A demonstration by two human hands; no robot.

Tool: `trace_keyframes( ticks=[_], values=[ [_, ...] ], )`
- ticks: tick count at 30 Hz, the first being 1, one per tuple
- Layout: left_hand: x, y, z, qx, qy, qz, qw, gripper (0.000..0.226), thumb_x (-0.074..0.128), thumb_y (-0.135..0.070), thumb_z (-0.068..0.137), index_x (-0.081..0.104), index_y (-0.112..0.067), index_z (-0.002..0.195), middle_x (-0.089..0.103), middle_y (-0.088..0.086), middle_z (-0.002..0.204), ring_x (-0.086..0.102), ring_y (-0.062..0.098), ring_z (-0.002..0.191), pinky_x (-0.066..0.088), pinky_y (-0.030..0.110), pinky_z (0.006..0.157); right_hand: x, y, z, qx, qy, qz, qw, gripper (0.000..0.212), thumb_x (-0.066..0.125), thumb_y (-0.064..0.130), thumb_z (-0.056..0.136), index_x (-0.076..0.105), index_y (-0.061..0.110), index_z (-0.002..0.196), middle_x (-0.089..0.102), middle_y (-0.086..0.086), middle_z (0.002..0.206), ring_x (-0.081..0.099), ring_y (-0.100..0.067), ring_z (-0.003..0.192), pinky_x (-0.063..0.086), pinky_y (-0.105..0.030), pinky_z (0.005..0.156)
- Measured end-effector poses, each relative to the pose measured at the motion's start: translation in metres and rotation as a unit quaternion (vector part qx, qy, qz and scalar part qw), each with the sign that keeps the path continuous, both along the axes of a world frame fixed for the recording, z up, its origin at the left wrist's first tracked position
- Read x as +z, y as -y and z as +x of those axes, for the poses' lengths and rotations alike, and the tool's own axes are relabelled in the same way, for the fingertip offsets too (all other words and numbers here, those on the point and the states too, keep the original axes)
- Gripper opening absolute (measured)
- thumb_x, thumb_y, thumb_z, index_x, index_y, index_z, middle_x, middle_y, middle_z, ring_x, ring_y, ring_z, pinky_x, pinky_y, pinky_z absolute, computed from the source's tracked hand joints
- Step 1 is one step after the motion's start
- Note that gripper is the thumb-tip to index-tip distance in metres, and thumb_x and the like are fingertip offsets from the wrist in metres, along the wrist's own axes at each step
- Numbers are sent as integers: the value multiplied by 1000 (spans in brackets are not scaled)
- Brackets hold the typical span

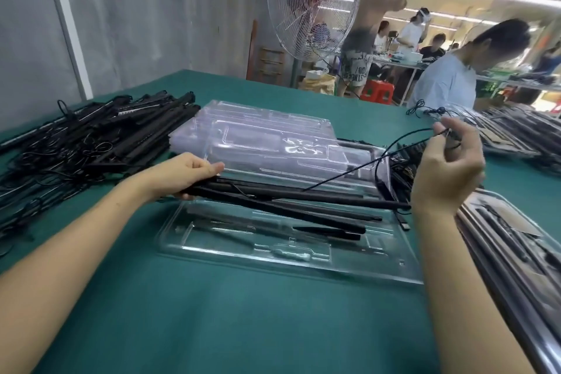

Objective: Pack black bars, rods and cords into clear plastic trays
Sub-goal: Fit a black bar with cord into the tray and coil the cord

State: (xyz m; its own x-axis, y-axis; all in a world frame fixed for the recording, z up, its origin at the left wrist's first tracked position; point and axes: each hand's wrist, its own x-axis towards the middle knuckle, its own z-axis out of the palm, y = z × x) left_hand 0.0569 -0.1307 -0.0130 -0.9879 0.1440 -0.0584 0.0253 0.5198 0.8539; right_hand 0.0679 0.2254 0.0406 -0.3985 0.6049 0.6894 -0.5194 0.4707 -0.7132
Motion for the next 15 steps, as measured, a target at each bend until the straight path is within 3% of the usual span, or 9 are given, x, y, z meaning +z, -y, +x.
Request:
trace_keyframes(
  ticks=[3,5,8,11,15],
  values=[
    [3,-1,1,-31,-53,-80,995,56,50,-69,72,36,-16,58,22,-4,50,28,11,40,36,11,45,-12,-1,-3,-93,-41,249,963,32,46,5,84,61,-2,111,67,-20,104,60,-34,100,50,-44,89],
    [1,-2,0,-48,-95,-180,978,59,42,-75,70,28,-19,56,23,-3,53,29,13,46,30,14,47,-19,-1,-4,-122,-59,338,931,33,47,4,82,63,-4,110,68,-22,102,60,-38,103,48,-50,90],
    [-9,3,-5,-34,-105,-259,960,59,36,-74,74,37,-17,58,35,-7,47,42,10,44,32,27,52,-33,-3,-3,-128,-37,350,927,32,50,6,85,63,-2,113,66,-24,103,60,-40,101,52,-48,82],
    [-14,2,-6,-15,-145,-323,935,53,39,-64,86,52,-16,67,54,-3,56,56,15,54,45,34,61,-43,-3,-2,-108,12,323,940,27,53,8,87,63,-1,112,65,-23,94,62,-38,84,53,-42,65],
    [-8,-7,-1,-32,-239,-390,889,42,44,-59,87,46,-23,65,52,-8,68,53,11,63,49,36,66,-50,-8,-1,-44,52,291,954,33,47,26,90,69,3,98,70,-15,83,61,-26,65,43,-26,59]
  ],
)
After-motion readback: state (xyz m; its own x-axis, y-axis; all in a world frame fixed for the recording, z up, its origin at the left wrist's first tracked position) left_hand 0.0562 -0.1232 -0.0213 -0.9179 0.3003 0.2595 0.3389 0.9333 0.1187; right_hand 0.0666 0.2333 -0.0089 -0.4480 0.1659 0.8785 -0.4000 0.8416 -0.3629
